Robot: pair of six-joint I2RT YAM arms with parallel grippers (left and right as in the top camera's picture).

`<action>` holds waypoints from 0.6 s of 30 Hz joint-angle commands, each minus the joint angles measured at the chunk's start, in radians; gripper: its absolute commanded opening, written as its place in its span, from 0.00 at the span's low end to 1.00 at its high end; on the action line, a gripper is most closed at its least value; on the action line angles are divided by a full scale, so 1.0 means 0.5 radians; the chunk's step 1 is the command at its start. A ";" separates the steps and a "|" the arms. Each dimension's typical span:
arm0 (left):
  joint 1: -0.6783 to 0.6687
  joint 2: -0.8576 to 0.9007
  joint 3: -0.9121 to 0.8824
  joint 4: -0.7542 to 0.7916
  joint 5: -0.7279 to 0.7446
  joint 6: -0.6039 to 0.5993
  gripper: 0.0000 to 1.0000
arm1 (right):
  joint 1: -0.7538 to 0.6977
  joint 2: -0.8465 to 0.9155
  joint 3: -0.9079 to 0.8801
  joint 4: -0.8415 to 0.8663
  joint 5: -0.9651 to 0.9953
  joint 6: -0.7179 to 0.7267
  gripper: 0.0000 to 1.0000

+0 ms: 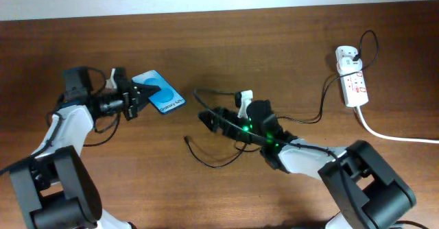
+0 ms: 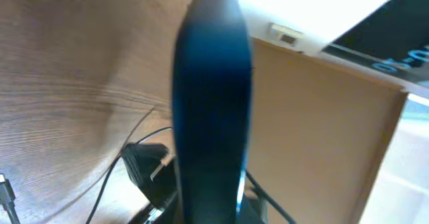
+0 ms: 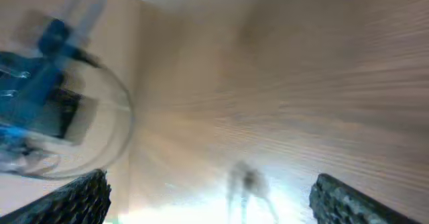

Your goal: Plug charger to phone and switch on socket

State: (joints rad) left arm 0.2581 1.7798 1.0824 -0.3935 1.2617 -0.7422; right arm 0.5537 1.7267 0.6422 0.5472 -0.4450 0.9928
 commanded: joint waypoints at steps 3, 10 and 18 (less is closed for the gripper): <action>0.043 -0.014 0.014 -0.002 0.150 0.230 0.00 | 0.030 -0.206 0.469 -1.242 0.194 -0.858 0.98; 0.076 -0.014 0.014 0.000 0.146 0.261 0.00 | 0.390 -0.153 0.623 -1.453 0.452 -1.283 0.84; 0.435 -0.014 0.014 -0.024 0.102 0.262 0.01 | 0.825 0.208 0.623 -1.238 1.141 -1.334 0.80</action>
State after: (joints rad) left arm 0.4290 1.7798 1.0824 -0.4004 1.2835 -0.6315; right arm 0.9615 1.7714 0.9463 -0.1104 0.0143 0.3412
